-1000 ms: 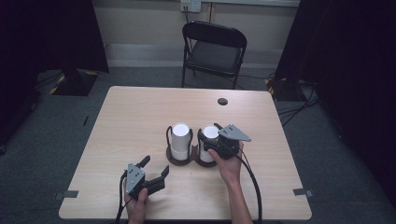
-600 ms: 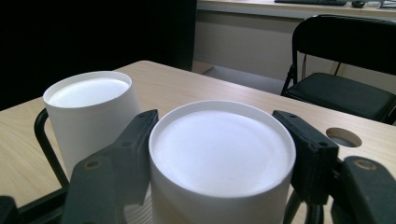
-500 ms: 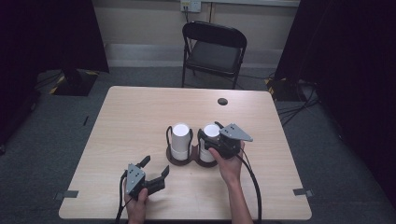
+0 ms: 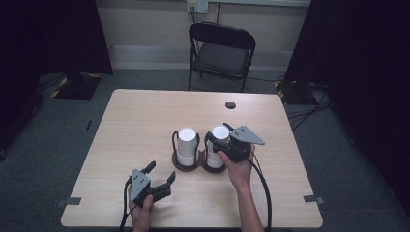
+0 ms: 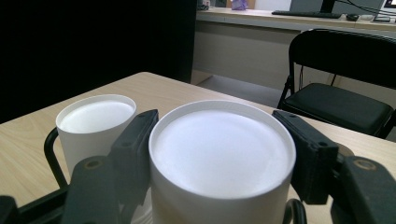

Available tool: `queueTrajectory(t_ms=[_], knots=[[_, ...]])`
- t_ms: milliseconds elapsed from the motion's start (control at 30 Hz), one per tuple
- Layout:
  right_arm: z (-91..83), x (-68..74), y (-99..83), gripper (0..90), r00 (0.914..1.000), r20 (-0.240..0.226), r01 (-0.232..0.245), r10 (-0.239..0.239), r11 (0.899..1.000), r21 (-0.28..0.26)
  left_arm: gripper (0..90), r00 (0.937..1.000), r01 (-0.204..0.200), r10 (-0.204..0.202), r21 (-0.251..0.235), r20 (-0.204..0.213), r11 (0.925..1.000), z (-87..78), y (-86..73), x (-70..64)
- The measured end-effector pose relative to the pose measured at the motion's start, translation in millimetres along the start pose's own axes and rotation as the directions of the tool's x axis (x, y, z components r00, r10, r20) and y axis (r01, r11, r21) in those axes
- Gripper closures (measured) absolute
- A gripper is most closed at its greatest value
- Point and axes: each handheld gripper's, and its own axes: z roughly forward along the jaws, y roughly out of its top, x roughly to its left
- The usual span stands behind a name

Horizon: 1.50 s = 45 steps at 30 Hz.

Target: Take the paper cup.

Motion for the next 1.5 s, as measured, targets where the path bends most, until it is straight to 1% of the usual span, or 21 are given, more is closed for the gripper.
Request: queueTrajectory(t_ms=[300,467,533,733,967,1033,1167,1300,1400,1500], knots=[[-1.7,-0.3,7.9,33.9,1.0,-0.001,-0.001,0.001,1.0,-0.017,17.8,1.0,0.001,-0.001,0.0,0.0,1.0,0.0,0.0,-0.2],[-0.9,-2.5,8.7,34.0,0.9996,-0.016,-0.022,0.022,1.0,-0.02,17.9,1.0,0.0,0.0,0.001,0.002,1.0,0.1,0.0,-0.1],[-1.2,-2.6,9.0,33.9,0.9997,-0.014,-0.022,0.022,0.999,-0.023,17.8,1.0,0.0,0.0,0.001,0.002,1.0,0.1,0.0,-0.1],[-3.1,-3.4,12.1,34.0,0.9989,-0.024,-0.041,0.04,0.998,-0.044,17.9,1.0,0.003,-0.003,0.0,0.001,1.0,0.0,0.0,-0.1],[-5.9,-3.1,17.6,34.0,0.9993,-0.021,-0.034,0.032,0.998,-0.061,19.7,1.0,0.003,-0.003,0.001,0.009,1.0,0.1,0.1,0.6],[-7.0,-3.0,18.5,34.0,0.9991,-0.017,-0.039,0.038,0.998,-0.058,20.3,0.9999,0.003,-0.003,0.003,0.014,1.0,0.2,0.1,0.9],[-7.6,-3.4,19.2,34.1,0.9995,-0.016,-0.029,0.028,0.998,-0.061,20.8,0.9996,0.018,-0.018,0.0,0.023,0.9998,-0.4,0.1,2.9],[-8.8,-3.3,22.0,34.1,0.9995,-0.012,-0.03,0.029,0.997,-0.07,20.8,0.9995,0.005,-0.005,0.008,0.03,1.0,0.5,0.3,1.6],[-9.0,-2.7,24.5,34.1,0.9995,-0.014,-0.028,0.027,0.997,-0.073,20.7,0.9997,-0.008,0.008,0.013,0.023,0.9999,0.8,0.5,0.4],[-9.1,-2.6,25.5,34.1,0.9997,-0.008,-0.024,0.023,0.997,-0.077,20.5,0.9993,-0.016,0.015,0.022,0.034,0.9996,2.0,0.9,-0.1]])
